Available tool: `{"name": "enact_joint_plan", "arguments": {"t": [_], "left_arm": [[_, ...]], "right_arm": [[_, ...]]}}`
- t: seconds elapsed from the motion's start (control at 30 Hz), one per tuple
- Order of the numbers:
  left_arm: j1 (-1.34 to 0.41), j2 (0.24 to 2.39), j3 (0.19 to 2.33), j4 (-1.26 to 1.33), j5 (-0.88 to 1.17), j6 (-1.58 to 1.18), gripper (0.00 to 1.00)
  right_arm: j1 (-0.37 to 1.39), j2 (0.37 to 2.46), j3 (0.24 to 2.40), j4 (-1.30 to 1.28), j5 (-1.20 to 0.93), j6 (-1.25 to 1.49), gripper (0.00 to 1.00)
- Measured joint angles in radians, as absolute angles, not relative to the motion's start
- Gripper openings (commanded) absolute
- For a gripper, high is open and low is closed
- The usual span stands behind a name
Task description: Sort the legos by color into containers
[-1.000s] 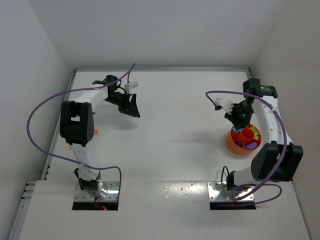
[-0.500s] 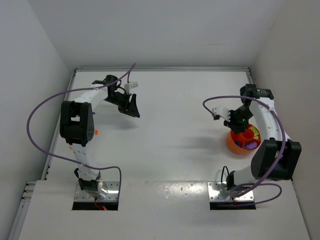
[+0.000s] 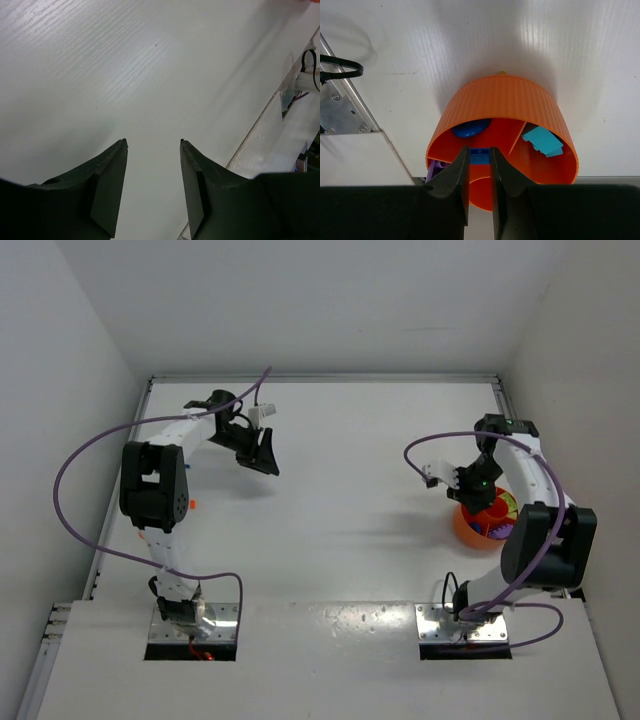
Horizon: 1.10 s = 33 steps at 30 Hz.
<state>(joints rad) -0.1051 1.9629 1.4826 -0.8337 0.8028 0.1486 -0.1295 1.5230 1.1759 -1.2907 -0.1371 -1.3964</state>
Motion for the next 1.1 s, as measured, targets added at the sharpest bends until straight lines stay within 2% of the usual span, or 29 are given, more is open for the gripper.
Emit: {"name": "enact_joint_plan", "arguments": {"t": [0.03,0.23,0.27,1.1], "left_arm": [[-0.105,1.963,1.483,-0.834,0.802,0.149,0.52],[-0.105,1.963,1.483,-0.834,0.796,0.149,0.52],[-0.105,1.963,1.483,-0.834,0.796,0.149,0.52],[-0.105,1.963,1.483,-0.822,0.791,0.137,0.52]], "right_arm": [[-0.130,1.527,1.176,-1.289,-0.134,-1.397,0.21],[-0.130,1.540,1.175,-1.283,-0.126,-1.406,0.27],[-0.130,1.540,1.175,-1.283,-0.125,-1.407,0.31],[-0.130,1.539,1.175,-1.301,-0.143,-1.451,0.37]]}}
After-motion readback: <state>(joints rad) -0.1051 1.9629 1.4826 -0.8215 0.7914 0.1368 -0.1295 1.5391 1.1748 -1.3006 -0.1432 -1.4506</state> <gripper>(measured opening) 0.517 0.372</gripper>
